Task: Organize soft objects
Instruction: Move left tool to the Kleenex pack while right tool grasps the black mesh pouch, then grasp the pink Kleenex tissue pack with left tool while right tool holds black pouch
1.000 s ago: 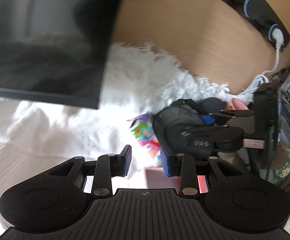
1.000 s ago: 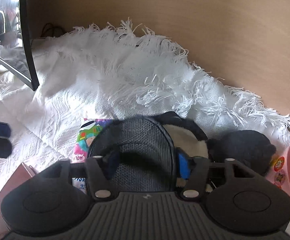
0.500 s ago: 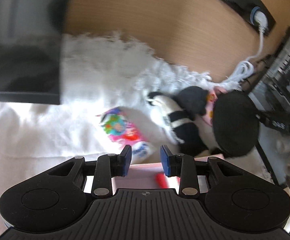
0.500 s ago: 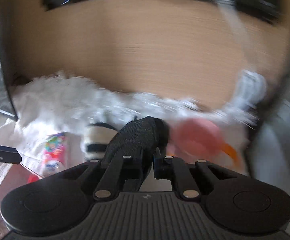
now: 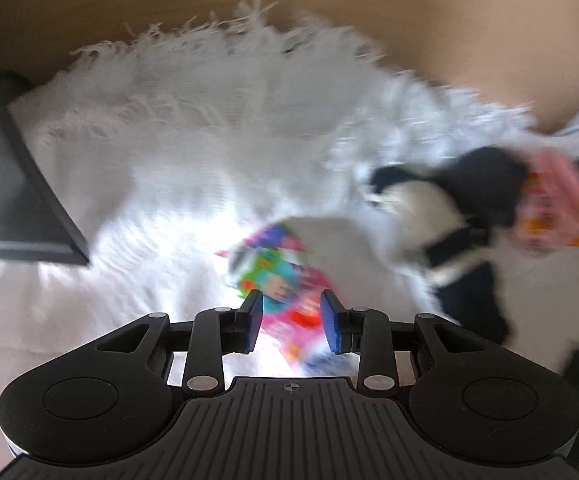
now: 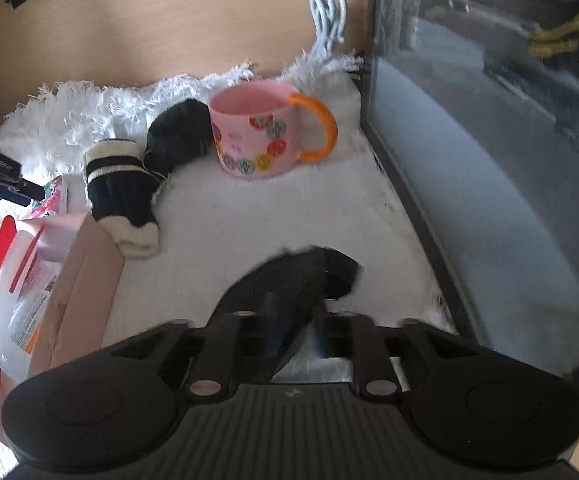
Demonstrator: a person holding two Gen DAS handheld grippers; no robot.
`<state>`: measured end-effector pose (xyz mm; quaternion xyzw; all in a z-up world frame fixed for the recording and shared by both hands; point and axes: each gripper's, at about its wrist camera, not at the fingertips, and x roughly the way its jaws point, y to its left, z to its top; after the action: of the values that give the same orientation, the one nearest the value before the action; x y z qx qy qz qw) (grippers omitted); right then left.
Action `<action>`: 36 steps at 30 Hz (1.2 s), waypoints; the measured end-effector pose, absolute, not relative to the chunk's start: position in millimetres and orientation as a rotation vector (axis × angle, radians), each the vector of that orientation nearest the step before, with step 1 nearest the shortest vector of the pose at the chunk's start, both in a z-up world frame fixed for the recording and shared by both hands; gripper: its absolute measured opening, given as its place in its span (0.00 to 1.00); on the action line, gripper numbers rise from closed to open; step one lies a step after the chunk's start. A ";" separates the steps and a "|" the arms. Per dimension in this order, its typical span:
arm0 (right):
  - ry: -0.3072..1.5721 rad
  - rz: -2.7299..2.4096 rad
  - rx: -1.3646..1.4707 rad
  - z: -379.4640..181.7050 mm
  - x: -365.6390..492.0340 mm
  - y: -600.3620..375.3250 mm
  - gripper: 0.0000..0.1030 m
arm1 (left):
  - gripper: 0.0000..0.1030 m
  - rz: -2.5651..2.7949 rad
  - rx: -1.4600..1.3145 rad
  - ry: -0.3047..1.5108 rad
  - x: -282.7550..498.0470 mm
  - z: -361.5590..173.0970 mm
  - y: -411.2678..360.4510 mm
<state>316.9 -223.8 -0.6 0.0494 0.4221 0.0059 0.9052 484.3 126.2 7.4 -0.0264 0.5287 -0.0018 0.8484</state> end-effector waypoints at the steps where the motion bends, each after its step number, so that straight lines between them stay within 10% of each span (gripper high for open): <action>1: 0.875 0.007 0.115 -2.6 316.3 -224.3 0.61 | 0.34 0.029 -0.028 1.132 490.0 4.1 125.0; 36: 0.843 0.096 0.119 -45.9 330.8 -207.8 0.91 | 0.52 -0.145 -0.219 1.267 516.6 -13.7 122.5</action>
<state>330.8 -207.8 -45.9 0.0575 0.4088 0.0465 0.9096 516.6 122.5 -13.7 -0.1019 0.5902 -0.0674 0.7980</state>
